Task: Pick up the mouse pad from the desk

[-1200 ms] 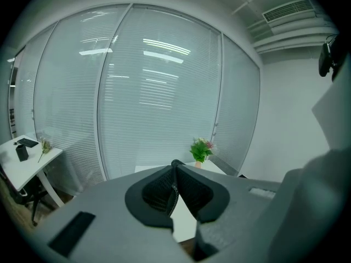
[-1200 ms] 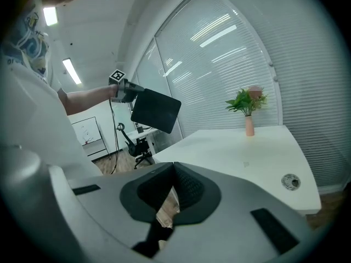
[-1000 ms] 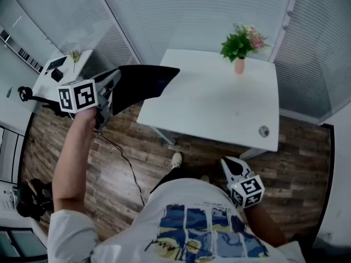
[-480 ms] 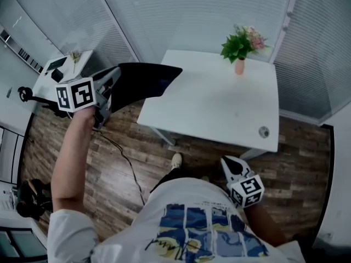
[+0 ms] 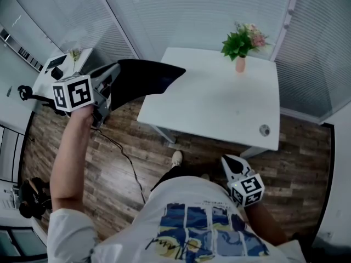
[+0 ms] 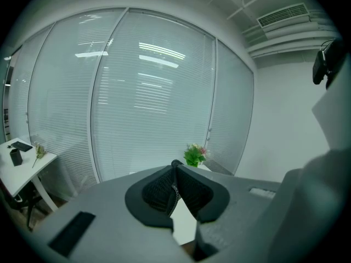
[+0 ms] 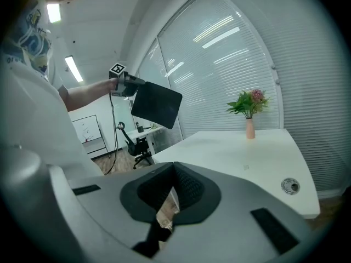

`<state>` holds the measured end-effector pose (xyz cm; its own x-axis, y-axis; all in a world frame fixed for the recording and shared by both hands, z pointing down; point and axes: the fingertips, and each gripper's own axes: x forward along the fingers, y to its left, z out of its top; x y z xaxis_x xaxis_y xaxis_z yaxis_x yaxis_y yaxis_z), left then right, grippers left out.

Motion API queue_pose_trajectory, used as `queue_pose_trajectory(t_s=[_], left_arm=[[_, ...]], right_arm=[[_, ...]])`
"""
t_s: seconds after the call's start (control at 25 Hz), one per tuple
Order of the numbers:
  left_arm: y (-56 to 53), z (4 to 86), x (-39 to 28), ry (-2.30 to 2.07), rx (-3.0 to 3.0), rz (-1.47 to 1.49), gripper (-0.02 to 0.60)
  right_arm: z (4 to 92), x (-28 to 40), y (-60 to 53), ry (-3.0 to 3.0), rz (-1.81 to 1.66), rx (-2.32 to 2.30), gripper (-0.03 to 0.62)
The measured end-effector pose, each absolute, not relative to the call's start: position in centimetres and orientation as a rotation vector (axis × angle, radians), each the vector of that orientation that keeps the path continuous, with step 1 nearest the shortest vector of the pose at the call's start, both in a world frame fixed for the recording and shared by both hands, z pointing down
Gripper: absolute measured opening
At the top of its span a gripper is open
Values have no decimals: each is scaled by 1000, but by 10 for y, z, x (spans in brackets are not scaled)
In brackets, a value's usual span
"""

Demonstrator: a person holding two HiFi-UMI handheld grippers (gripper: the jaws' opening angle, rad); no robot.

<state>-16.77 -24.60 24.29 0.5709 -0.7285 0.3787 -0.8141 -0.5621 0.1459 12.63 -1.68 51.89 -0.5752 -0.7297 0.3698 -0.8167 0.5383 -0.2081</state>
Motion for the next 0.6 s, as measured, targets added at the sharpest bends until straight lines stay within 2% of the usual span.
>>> queue_pose_trajectory(t_s=[0.6], left_arm=[[-236,232,-152,-1231,2537,403,23]], right_arm=[[520,125,-23,-2548,515,1292,0]])
